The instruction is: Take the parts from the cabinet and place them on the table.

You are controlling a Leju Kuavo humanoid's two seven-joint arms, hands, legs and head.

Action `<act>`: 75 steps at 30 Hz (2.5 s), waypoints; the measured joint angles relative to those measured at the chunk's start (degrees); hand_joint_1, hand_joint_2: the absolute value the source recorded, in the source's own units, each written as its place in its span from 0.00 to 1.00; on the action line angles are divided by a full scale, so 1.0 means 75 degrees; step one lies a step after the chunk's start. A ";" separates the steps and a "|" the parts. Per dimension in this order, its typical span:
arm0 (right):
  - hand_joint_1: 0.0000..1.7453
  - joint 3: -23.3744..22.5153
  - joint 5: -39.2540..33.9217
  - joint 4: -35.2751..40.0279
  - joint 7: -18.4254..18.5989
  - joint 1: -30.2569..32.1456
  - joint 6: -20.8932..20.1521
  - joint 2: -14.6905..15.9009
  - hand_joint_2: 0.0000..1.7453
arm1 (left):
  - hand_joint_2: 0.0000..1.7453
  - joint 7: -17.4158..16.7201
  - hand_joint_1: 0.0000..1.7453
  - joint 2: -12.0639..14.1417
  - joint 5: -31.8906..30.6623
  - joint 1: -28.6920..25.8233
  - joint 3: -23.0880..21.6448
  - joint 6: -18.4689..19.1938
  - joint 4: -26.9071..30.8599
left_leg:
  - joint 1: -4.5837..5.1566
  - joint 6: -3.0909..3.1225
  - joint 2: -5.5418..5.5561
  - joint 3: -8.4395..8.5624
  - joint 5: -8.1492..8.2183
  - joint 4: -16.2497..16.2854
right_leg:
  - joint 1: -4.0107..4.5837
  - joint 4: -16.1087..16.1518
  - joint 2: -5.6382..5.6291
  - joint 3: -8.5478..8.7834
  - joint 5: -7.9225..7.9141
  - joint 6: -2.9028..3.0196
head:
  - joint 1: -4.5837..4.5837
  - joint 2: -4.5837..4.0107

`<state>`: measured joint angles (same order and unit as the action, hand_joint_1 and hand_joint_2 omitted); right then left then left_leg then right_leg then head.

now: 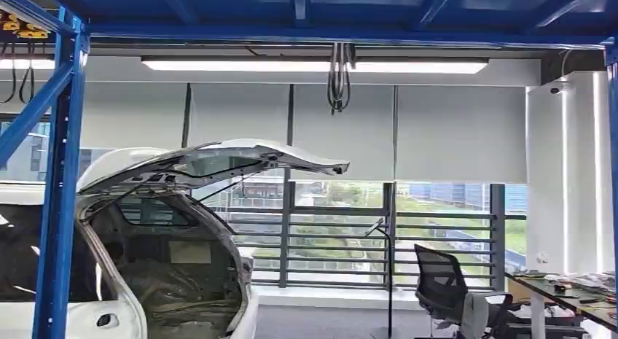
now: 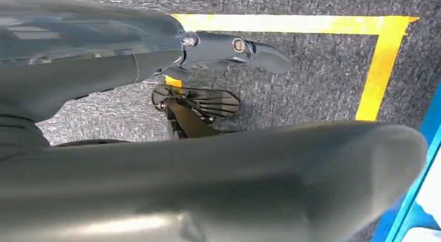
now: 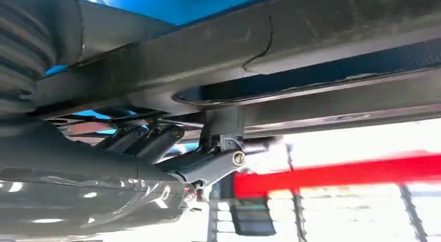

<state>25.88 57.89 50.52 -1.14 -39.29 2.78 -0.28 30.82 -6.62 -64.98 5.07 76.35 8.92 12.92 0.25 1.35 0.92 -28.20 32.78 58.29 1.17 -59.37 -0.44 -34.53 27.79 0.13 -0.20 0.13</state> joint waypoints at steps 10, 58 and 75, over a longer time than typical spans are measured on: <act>1.00 -0.0603 -0.5688 0.3975 -0.1648 0.1550 -0.1312 -0.0178 1.00 | 1.00 0.0460 0.00 0.0038 0.0390 0.0006 0.0035 0.0000 0.0000 | -0.0009 -0.0001 0.0006 -0.0019 0.0001 -0.0001 | 0.0006 -0.0001 0.0006 -0.0013 0.0004 0.0002 | 0.0000 0.0000; 1.00 0.1763 -1.0750 0.4964 -0.2127 0.1660 -0.3657 -0.0204 1.00 | 1.00 0.0531 0.00 0.0335 0.0717 -0.0123 0.0210 0.0236 0.0000 | -0.0104 -0.0182 -0.0031 -0.0183 0.0199 0.0193 | -0.0099 0.0165 -0.0031 -0.0261 -0.0294 0.0027 | 0.0009 0.0009; 1.00 0.1807 -1.0698 0.4918 -0.2270 0.1691 -0.3695 -0.0108 1.00 | 1.00 0.0114 0.00 0.0959 0.0661 -0.0272 0.0242 -0.0190 0.0006 | -0.0240 0.0009 -0.0092 -0.0696 -0.0414 0.0321 | -0.0205 -0.1139 0.0041 -0.1012 0.0503 -0.0292 | 0.0009 0.0000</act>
<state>39.43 -22.34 87.41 -18.16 -26.61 -24.94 -1.09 31.67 0.57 -60.02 3.03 78.16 7.50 12.96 -1.55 1.42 0.22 -33.42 29.67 60.70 -0.37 -67.91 -0.14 -42.12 31.56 -2.06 -0.13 0.13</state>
